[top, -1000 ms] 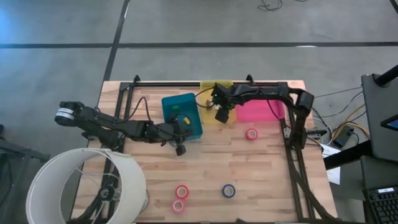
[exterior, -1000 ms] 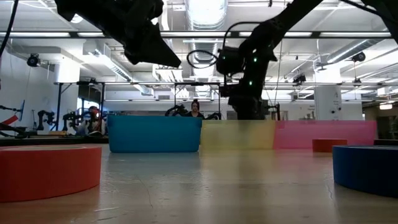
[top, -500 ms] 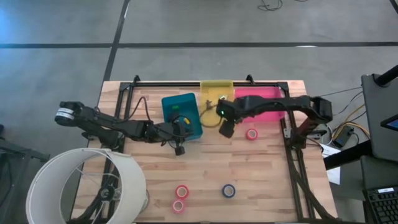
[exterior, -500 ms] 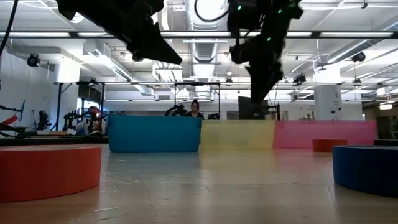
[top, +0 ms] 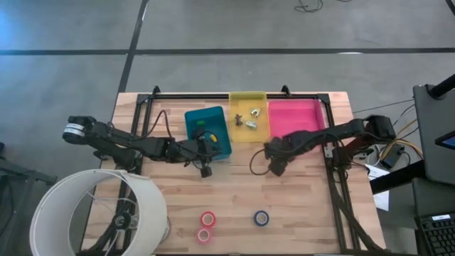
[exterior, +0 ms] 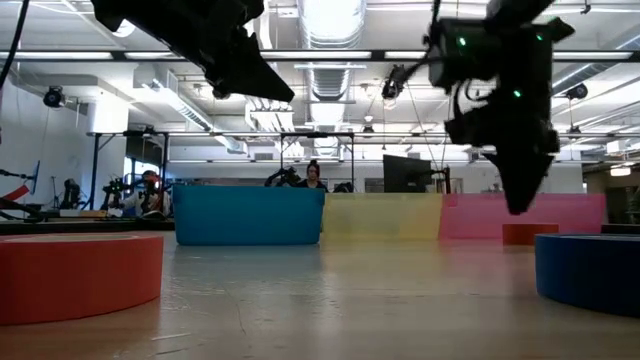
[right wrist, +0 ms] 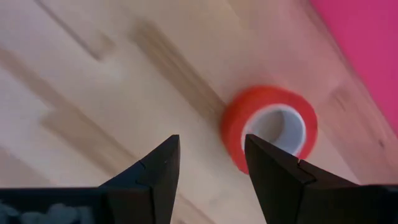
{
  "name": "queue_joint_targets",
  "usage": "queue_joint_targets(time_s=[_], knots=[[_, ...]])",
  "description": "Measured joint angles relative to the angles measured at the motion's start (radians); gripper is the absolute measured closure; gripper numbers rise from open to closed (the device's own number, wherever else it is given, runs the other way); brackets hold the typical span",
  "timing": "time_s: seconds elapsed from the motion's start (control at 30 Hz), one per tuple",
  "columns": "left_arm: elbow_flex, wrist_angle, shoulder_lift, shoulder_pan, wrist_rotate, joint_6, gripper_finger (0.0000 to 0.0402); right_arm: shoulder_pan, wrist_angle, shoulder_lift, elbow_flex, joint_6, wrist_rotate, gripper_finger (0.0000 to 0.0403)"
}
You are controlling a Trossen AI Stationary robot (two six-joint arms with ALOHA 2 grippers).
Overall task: Pick and place Stapler, Stapler remover, tape
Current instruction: Put the top red tape into the red bin
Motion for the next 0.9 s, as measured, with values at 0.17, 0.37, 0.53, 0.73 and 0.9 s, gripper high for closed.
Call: queue_joint_targets(time_s=[0.17, 0.37, 0.53, 0.73, 0.9], knots=[[0.001, 0.039, 0.0, 0.0, 0.0, -0.008, 0.0348, -0.002, 0.012, 0.002, -0.062, -0.005, 0.007, 0.0224], [0.001, 0.065, 0.0, 0.0, 0.0, -0.008, 0.0348, -0.003, 0.034, 0.002, -0.084, -0.001, 0.121, 0.0223], [0.0, 0.064, 0.0, 0.0, 0.0, -0.008, 0.0348, -0.003, 0.09, 0.002, -0.091, -0.004, 0.123, 0.0225], [-0.002, 0.063, 0.0, 0.0, 0.0, -0.02, 0.0348, -0.003, 0.146, 0.006, -0.1, -0.003, 0.136, 0.0225], [-0.002, 0.062, 0.0, 0.0, 0.0, -0.023, 0.0348, -0.002, 0.153, 0.031, -0.105, 0.0, 0.136, 0.0225]])
